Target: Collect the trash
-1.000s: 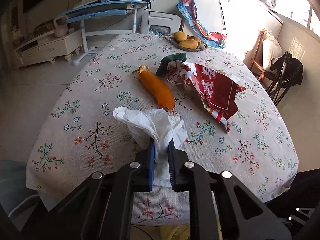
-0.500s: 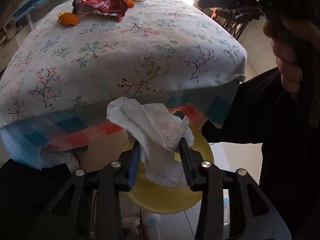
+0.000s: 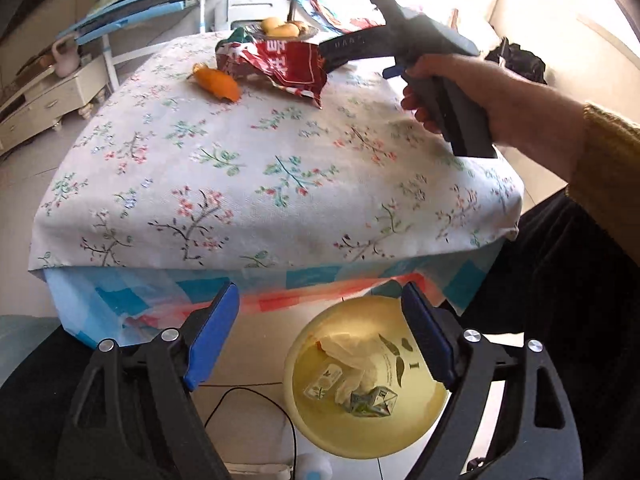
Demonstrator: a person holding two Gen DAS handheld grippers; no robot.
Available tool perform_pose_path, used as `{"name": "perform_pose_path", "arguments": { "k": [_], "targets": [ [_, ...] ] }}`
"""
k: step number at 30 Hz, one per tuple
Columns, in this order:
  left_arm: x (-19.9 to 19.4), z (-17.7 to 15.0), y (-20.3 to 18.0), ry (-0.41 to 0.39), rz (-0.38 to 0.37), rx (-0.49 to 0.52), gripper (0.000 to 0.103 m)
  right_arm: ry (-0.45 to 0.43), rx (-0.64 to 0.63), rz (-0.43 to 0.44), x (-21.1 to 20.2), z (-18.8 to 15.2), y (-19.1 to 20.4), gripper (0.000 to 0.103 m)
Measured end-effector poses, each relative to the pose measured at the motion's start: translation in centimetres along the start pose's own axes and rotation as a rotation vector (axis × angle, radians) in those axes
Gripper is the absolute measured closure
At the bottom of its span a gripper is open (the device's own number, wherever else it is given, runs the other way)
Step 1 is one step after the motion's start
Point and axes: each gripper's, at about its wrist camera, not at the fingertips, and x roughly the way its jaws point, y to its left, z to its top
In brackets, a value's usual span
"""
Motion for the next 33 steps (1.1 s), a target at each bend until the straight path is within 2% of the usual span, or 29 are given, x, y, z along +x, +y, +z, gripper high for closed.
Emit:
{"name": "perform_pose_path", "arguments": {
  "k": [1, 3, 7, 11, 18, 25, 33],
  "targets": [
    [-0.3, 0.1, 0.4, -0.016, 0.007, -0.011, 0.020, -0.002, -0.023, -0.034, 0.5, 0.4, 0.2, 0.007],
    [-0.5, 0.2, 1.0, -0.026, 0.018, -0.034, 0.018, -0.008, -0.027, -0.034, 1.0, 1.1, 0.1, 0.007],
    [-0.2, 0.1, 2.4, -0.002, 0.056, -0.086, 0.016, -0.009, -0.019, -0.042, 1.0, 1.3, 0.2, 0.007],
    [-0.6, -0.3, 3.6, 0.006, 0.050, -0.124, 0.015, -0.008, -0.018, -0.041, 1.0, 1.4, 0.2, 0.007],
    [-0.3, -1.6, 3.8, 0.076, 0.044, -0.114, 0.013, -0.007, -0.017, -0.041, 1.1, 1.5, 0.3, 0.007],
    [-1.6, -1.4, 2.5, 0.029, 0.046, -0.054, 0.011, -0.007, -0.017, -0.041, 1.1, 1.5, 0.3, 0.007],
    [-2.9, -0.8, 2.8, -0.017, 0.030, -0.068, 0.011, -0.007, -0.017, -0.041, 1.1, 1.5, 0.3, 0.007]
  ]
}}
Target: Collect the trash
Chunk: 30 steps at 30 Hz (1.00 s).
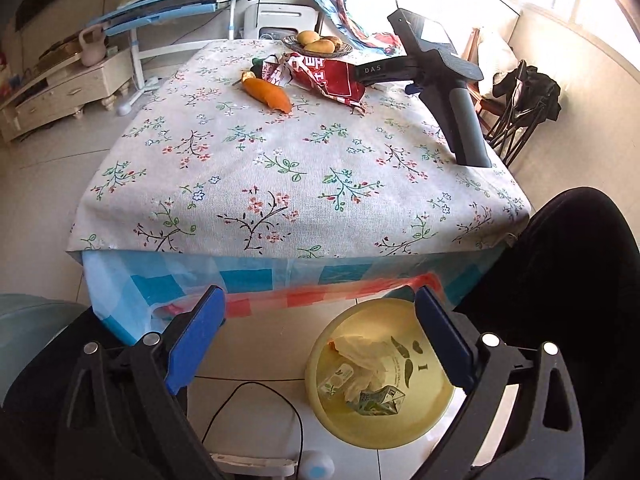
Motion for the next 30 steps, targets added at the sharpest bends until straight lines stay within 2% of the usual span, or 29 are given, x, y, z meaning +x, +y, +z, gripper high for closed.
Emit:
{"name": "perform_pose_path", "arguments": {
  "k": [10, 30],
  "targets": [
    [-0.1, 0.7, 2.2, -0.010, -0.056, -0.123, 0.011, 0.000, 0.000, 0.000, 0.0, 0.0, 0.0, 0.007],
    [0.0, 0.6, 1.5, -0.010, -0.033, -0.100, 0.011, 0.000, 0.000, 0.000, 0.0, 0.0, 0.0, 0.007]
  ]
}}
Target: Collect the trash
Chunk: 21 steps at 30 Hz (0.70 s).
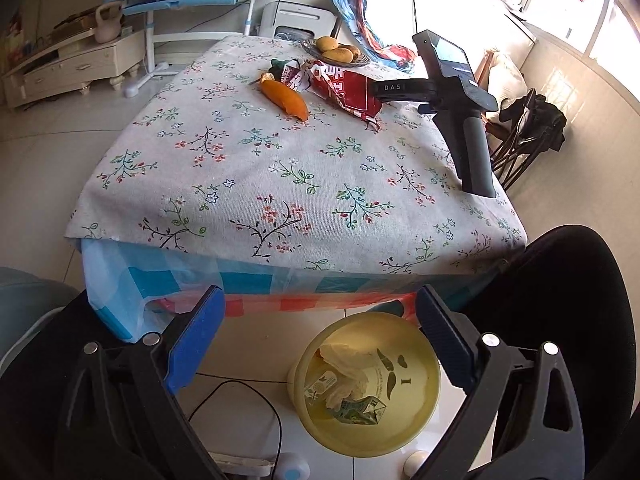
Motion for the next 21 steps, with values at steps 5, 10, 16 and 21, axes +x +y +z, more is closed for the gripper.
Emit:
{"name": "perform_pose_path", "arguments": {
  "k": [5, 10, 16, 21],
  "targets": [
    [0.0, 0.0, 0.0, 0.002, 0.002, -0.001, 0.011, 0.000, 0.000, 0.000, 0.0, 0.0, 0.0, 0.007],
    [0.1, -0.3, -0.4, 0.002, 0.016, 0.023, 0.010, 0.000, 0.000, 0.000, 0.0, 0.0, 0.0, 0.007],
    [0.2, -1.0, -1.4, 0.005, 0.041, 0.074, 0.011, 0.000, 0.000, 0.000, 0.0, 0.0, 0.0, 0.007],
    [0.8, -1.8, -2.5, 0.017, 0.087, 0.142, 0.010, 0.000, 0.000, 0.000, 0.0, 0.0, 0.0, 0.007]
  ]
}}
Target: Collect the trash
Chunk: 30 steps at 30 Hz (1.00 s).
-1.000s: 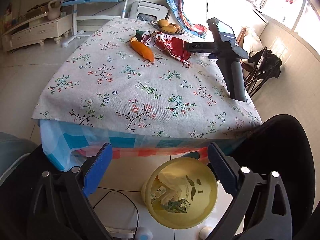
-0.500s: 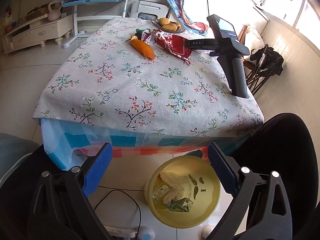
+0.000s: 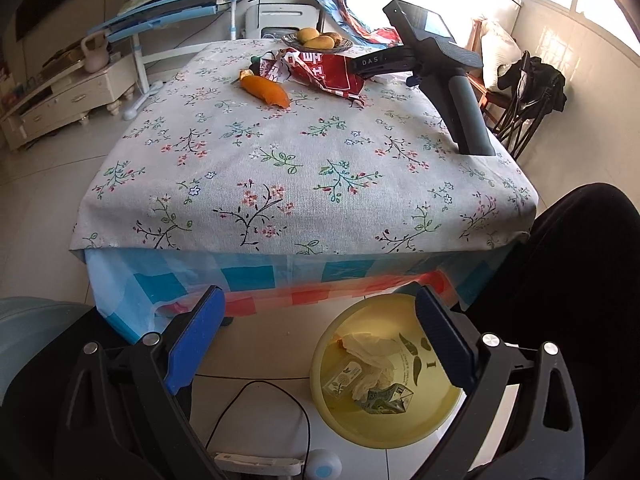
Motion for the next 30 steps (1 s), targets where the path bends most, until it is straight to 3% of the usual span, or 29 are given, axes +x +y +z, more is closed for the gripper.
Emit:
{"name": "perform_pose_path", "arguments": {
  "k": [5, 16, 30],
  "targets": [
    [0.5, -0.6, -0.1, 0.016, 0.039, 0.032, 0.010, 0.000, 0.000, 0.000, 0.0, 0.0, 0.0, 0.007],
    [2.1, -1.5, 1.0, 0.067, 0.078, -0.008, 0.010, 0.001, 0.000, 0.000, 0.0, 0.0, 0.0, 0.007],
    [2.1, -0.2, 2.9, -0.004, 0.139, -0.151, 0.010, 0.001, 0.001, 0.000, 0.0, 0.0, 0.0, 0.007]
  ]
}}
